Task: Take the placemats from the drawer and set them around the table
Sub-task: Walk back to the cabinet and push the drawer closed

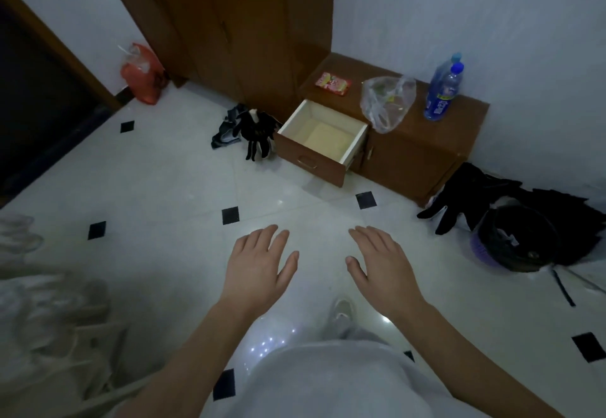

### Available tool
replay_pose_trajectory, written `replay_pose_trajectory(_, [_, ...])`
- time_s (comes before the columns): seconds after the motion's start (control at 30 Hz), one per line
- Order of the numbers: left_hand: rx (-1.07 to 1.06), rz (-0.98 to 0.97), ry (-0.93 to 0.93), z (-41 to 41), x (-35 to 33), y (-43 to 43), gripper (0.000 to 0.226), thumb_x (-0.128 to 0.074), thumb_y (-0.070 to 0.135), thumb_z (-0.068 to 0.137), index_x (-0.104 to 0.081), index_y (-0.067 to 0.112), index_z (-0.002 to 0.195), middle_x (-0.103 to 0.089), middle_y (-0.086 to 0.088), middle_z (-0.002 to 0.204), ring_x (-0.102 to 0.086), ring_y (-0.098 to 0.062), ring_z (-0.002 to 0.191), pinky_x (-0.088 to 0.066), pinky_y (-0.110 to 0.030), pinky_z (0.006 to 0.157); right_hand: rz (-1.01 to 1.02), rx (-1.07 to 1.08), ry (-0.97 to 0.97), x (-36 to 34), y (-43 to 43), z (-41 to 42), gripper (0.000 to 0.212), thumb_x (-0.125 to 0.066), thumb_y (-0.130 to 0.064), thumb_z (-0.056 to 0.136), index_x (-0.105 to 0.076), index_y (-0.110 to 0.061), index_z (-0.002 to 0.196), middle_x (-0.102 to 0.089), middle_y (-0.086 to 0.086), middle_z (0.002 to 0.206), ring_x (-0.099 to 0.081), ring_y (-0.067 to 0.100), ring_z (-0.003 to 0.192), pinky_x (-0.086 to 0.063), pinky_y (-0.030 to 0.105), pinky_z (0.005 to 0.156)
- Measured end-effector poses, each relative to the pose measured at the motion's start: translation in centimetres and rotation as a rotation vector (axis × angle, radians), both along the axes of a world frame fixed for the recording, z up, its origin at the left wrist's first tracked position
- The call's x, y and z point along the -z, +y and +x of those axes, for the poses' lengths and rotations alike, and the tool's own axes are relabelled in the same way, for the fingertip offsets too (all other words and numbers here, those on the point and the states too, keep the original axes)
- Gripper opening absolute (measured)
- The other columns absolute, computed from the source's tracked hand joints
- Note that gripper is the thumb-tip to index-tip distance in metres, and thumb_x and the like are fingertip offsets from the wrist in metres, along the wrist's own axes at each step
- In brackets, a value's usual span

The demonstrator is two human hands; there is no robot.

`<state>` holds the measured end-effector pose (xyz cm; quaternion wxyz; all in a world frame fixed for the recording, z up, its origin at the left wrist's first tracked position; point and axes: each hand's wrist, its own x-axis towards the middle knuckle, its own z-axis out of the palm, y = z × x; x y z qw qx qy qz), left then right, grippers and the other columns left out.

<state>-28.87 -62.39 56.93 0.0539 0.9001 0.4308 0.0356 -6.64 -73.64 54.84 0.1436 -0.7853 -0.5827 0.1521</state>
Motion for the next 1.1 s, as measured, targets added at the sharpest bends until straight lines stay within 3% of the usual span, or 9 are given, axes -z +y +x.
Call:
replay_pose_trajectory(0.27, [-0.203,-0.014,-0.033,0.3,-1.1,9.0,0.051,-0.035,0.049,0.1,-0.062,0.016,0.128,-0.062,-0.007,0.132,-0.06,-0.026,0.116,-0.046,-0.041,0.098,0.027,-0.186,0.011,-1.2,16.0,1.4,0.05,-0.042,-0.039,0.097,-0.044,-0.018,0.143,-0.048,-0.001,0.145,-0.04,0.018,0.135,-0.035,0.038,0.112])
replay_pose_trajectory(0.47, [-0.221,-0.009,-0.056,-0.5,0.1,18.1,0.05,-0.037,0.048,0.099,-0.062,0.016,0.128,-0.063,-0.006,0.131,-0.06,-0.026,0.116,-0.045,-0.041,0.097,0.042,-0.223,-0.006,-0.3,26.7,0.6,0.052,-0.041,-0.04,0.096,-0.045,-0.017,0.142,-0.049,-0.001,0.144,-0.039,0.019,0.134,-0.037,0.039,0.109])
replay_pose_trajectory(0.77, [0.011,-0.052,-0.031,1.3,0.7,34.8,0.05,-0.038,0.048,0.099,-0.062,0.015,0.128,-0.063,-0.008,0.131,-0.06,-0.028,0.115,-0.047,-0.043,0.096,-0.008,-0.031,0.012,0.4,36.6,1.2,0.055,-0.03,-0.047,0.095,-0.039,-0.025,0.145,-0.044,-0.007,0.146,-0.037,0.015,0.135,-0.037,0.041,0.107])
replay_pose_trajectory(1.1, [0.182,-0.047,0.01,11.6,2.0,49.7,0.05,-0.039,0.049,0.099,-0.059,0.018,0.133,-0.063,-0.008,0.131,-0.059,-0.027,0.117,-0.045,-0.041,0.098,-0.059,0.163,0.067,2.5,46.1,7.5,0.051,-0.036,-0.044,0.095,-0.048,-0.019,0.138,-0.052,-0.001,0.139,-0.043,0.019,0.131,-0.039,0.039,0.107])
